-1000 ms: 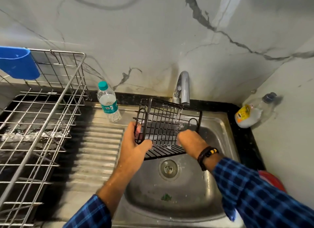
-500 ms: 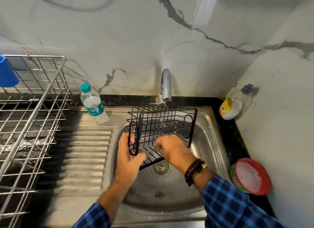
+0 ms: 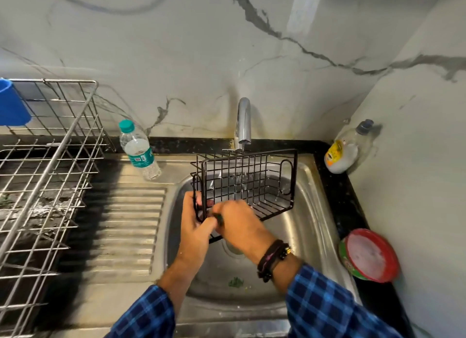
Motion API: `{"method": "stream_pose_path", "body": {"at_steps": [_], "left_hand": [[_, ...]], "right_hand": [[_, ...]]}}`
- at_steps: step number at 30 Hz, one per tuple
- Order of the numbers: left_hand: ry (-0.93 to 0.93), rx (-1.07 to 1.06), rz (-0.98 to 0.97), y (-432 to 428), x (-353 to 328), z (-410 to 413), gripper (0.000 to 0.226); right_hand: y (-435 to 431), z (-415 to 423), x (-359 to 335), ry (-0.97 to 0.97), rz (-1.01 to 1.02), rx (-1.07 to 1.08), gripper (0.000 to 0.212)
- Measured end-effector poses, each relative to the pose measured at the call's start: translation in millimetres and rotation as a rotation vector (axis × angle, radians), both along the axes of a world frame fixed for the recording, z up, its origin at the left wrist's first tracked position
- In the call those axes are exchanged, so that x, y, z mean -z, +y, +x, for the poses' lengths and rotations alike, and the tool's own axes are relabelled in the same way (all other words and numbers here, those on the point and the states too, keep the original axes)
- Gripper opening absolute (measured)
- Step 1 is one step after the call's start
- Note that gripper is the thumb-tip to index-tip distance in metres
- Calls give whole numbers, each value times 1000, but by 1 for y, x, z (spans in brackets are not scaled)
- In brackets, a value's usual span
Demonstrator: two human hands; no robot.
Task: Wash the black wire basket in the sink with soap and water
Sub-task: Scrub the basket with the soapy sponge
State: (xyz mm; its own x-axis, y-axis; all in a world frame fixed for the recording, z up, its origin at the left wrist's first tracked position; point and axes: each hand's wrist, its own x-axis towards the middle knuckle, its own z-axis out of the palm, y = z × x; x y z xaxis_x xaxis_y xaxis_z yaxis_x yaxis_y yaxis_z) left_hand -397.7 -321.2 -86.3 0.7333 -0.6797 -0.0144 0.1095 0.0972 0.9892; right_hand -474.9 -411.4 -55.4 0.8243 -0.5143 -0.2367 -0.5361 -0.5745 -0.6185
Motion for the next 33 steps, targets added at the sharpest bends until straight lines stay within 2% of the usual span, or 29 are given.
{"method": "stream_pose_path", "body": {"at_steps": [3,7,9,11,14,17,19,23,26,29,31,33], "left_hand": [[34,-6,-32,-1,-1,3,40],[56,-8,-9,4,0,7,49],[55,9,-2,3,3,7,56],[63,7,-4,0,3,5,55],[55,34,-15,-3,6,3,44],[94,50,-13,0,10,0,38],[132,76,12,3,14,-1,41],[167,130,72,17,26,-3,49],[52,209,173,32,35,-3,65],[11,197,186,36,38,-6,74],[-62,195,184,33,38,-5,70],[-145,247,192,32,37,-1,61]], "right_hand": [[-12,-9,-2,-17,9,-5,21],[-66,-33,7,210,-171,202,18],[-72,-37,10,260,-214,263,19],[-54,-30,7,230,-174,223,17],[-14,-11,5,53,-64,79,19],[1,-2,8,6,-29,-24,16],[-9,-15,15,39,-20,22,14],[-49,-65,21,169,-194,185,19],[-64,-85,3,-53,-176,448,21],[-56,-94,-9,-322,-289,642,18],[-55,-91,-14,-376,-297,691,19],[-59,-83,-17,-333,-212,672,20]]}}
